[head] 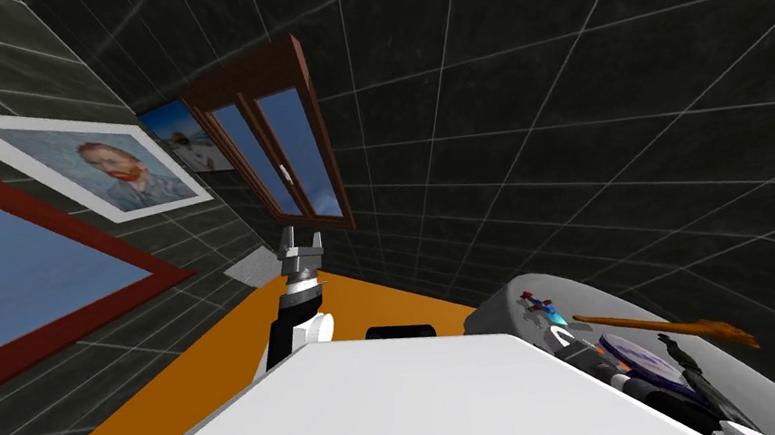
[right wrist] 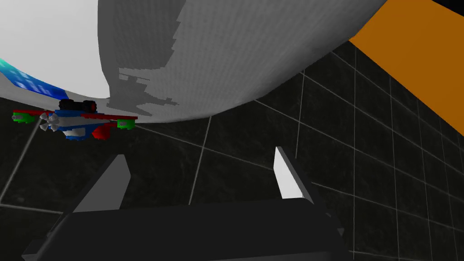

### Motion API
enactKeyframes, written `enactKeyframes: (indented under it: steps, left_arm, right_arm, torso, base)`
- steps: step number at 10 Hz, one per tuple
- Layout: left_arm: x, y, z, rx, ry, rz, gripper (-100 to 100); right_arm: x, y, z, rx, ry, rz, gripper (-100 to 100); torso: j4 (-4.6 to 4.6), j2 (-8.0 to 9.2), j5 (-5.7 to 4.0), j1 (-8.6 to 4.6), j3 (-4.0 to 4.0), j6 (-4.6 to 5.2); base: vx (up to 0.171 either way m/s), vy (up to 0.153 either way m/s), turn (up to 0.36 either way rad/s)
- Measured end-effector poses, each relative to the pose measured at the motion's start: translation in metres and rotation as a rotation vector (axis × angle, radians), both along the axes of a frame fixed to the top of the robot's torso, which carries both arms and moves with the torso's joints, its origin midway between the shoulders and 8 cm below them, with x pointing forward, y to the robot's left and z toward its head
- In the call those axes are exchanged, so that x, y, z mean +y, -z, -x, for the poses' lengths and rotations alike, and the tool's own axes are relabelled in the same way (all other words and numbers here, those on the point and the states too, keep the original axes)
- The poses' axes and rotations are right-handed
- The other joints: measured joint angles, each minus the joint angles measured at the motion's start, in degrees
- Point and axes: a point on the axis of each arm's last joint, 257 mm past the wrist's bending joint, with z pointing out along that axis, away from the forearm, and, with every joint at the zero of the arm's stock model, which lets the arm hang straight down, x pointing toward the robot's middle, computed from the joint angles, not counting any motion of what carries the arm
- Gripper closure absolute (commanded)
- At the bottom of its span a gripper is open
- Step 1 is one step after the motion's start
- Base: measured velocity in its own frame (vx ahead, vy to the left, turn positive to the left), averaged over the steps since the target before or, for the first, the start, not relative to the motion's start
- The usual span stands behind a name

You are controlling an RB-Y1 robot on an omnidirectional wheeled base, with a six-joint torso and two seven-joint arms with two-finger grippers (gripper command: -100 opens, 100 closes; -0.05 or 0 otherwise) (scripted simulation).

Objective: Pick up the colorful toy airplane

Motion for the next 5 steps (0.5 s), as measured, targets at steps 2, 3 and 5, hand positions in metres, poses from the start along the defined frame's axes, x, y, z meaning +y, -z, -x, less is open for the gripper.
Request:
enactKeyframes:
  steps: [2,3,5]
  left_arm:
    - [0.0,0.0,0.0,0.0,0.0,0.0,0]
    - [0.0,0.0,0.0,0.0,0.0,0.0,0]
    - [0.0,0.0,0.0,0.0,0.0,0.0,0]
  right_arm:
    - [-0.028,0.006,0.026,0.078,-0.036,0.079,-100]
    - [-0.043,0.006,0.045,0.131,-0.057,0.127,-100]
    - [-0.06,0.007,0.077,0.194,-0.072,0.177,-100]
  torso:
    - [-0.01,-0.06,0.01,-0.03,-0.03,-0.05]
    - [-0.02,-0.1,0.01,-0.07,-0.06,-0.04]
    - [-0.01,-0.05,0.01,0.0,-0.03,-0.02]
  base:
    - [0.024,-0.023,0.371]
    - [0.023,-0.028,0.113]
    - [0.014,-0.013,0.159]
